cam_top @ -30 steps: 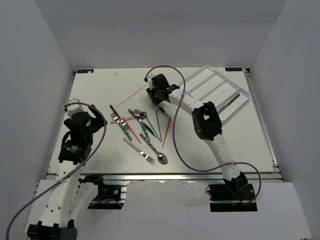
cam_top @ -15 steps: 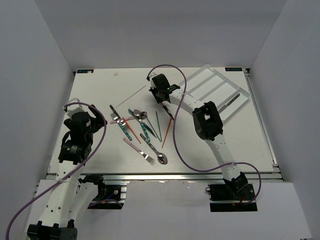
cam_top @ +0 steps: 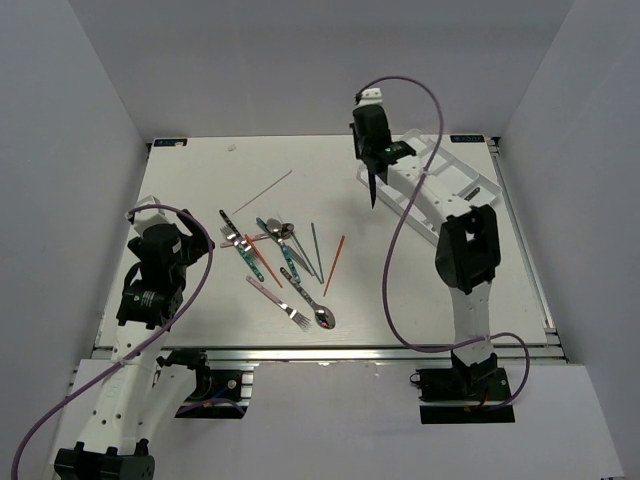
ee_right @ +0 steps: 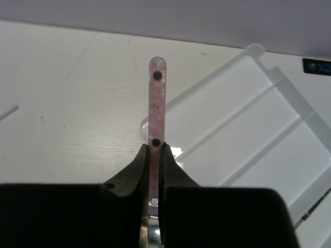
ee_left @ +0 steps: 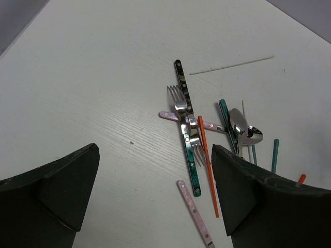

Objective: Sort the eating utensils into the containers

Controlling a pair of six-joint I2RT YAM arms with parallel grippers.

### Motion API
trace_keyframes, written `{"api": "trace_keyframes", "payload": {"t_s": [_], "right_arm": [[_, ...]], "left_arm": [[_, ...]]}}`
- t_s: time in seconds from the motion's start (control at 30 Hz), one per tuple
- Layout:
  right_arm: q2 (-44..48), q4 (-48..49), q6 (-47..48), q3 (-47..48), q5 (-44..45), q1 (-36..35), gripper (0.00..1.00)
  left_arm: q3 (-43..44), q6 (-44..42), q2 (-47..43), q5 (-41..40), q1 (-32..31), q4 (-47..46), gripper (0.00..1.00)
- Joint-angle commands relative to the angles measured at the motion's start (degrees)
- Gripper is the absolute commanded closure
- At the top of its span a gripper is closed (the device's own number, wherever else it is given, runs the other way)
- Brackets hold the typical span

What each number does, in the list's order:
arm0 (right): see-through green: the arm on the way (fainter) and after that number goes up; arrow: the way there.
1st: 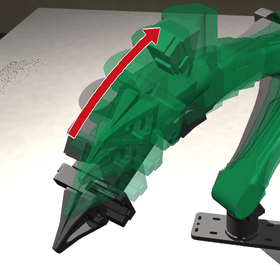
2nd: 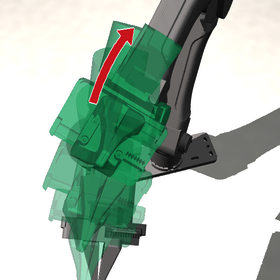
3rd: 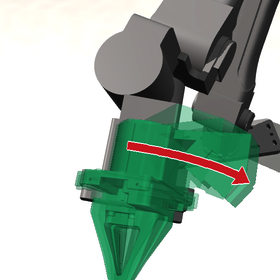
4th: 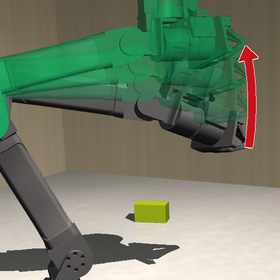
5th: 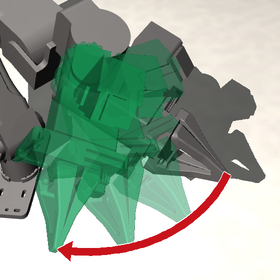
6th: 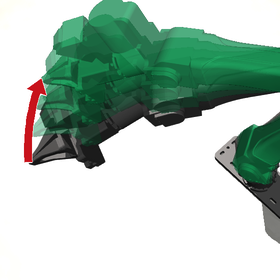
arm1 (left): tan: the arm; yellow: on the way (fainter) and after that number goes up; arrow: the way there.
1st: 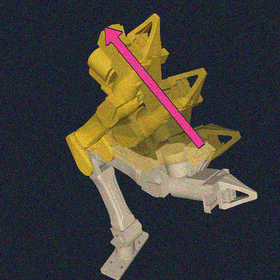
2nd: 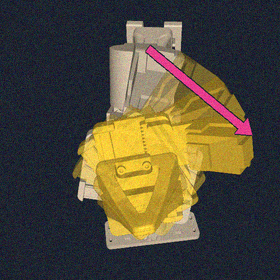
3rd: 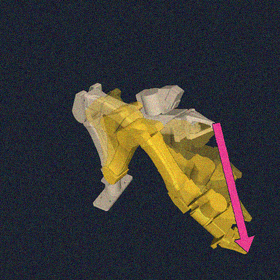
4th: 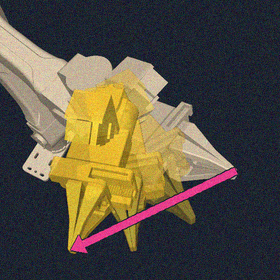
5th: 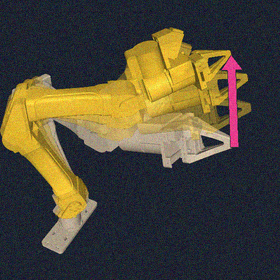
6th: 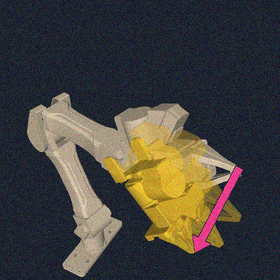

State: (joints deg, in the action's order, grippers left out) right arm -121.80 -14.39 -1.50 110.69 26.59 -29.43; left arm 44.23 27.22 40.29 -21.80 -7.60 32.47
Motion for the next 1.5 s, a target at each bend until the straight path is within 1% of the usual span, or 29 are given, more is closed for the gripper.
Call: {"api": "trace_keyframes", "payload": {"t_s": [0.0,0.03,0.07,0.1,0.13,0.17,0.23,0.33,0.47,0.5,0.7,0.87,1.13,1.17,1.23,1.3,1.33,1.43,1.47], "right_arm": [[4.7,-3.7,-13.7,-2.1,7.9,5.7,1.0],[6.6,-5.0,-20.5,-3.0,9.2,9.6,1.0],[7.8,-5.6,-23.3,-4.5,9.5,11.7,1.0],[8.8,-5.0,-25.5,-8.4,9.5,13.7,1.0],[11.0,-4.1,-27.7,-10.5,8.4,17.6,1.0],[11.9,-1.9,-31.1,-12.4,7.7,19.6,1.0],[13.1,0.1,-33.5,-16.6,4.9,24.4,1.0],[11.1,1.4,-34.9,-16.7,0.8,28.4,1.0],[7.5,-1.6,-34.8,-14.9,0.5,29.2,1.0],[7.3,-1.3,-34.7,-15.5,0.3,30.4,1.0],[6.8,1.0,-35.4,-21.7,0.0,31.1,1.0],[7.3,1.3,-36.4,-23.4,0.2,32.5,1.0],[6.9,1.7,-35.0,-25.4,-1.5,33.9,1.0],[6.9,1.8,-34.9,-25.5,-1.9,34.0,0.97],[6.7,2.1,-34.6,-25.4,-3.1,34.2,0.87],[6.6,2.1,-34.5,-25.3,-4.1,34.3,0.84],[6.6,2.1,-34.5,-25.1,-4.3,34.4,0.75],[6.9,1.0,-33.9,-23.9,-5.1,34.3,0.51],[7.1,0.9,-33.7,-23.4,-5.3,34.3,0.48]], "left_arm": [[0.0,-0.3,-0.3,0.2,0.1,-0.7,0.02],[0.0,-0.2,-0.4,0.2,0.0,-0.7,0.02],[0.0,-0.2,-0.4,0.3,0.0,-0.7,0.02],[0.0,-0.2,-0.5,0.3,0.0,-0.7,0.02],[0.1,-0.2,-0.5,0.2,-0.1,-0.7,0.02],[0.1,-0.2,-0.7,0.2,-0.1,-0.7,0.02],[0.0,-0.2,-1.1,0.2,-0.1,-0.7,0.02],[-0.1,-0.3,-1.4,0.4,0.0,-0.8,0.02],[-0.1,-0.5,-1.1,0.5,-0.1,-1.0,0.02],[0.0,-0.6,-1.0,0.6,-0.1,-1.0,0.02],[-0.1,-0.4,-0.8,0.6,-0.1,-0.9,0.02],[-0.1,-0.4,-0.7,0.6,-0.1,-0.9,0.02],[-0.1,-0.4,-1.1,0.6,-0.1,-0.9,0.02],[-0.1,-0.4,-1.0,0.5,0.0,-1.0,0.02],[-0.1,-0.4,-0.9,0.6,-0.1,-1.0,0.02],[-0.1,-0.4,-0.8,0.5,-0.1,-1.0,0.02],[-0.1,-0.4,-0.9,0.5,-0.1,-1.0,0.02],[-0.1,-0.4,-0.9,0.5,-0.1,-0.9,0.02],[-0.1,-0.4,-0.9,0.5,-0.1,-0.9,0.02]]}}
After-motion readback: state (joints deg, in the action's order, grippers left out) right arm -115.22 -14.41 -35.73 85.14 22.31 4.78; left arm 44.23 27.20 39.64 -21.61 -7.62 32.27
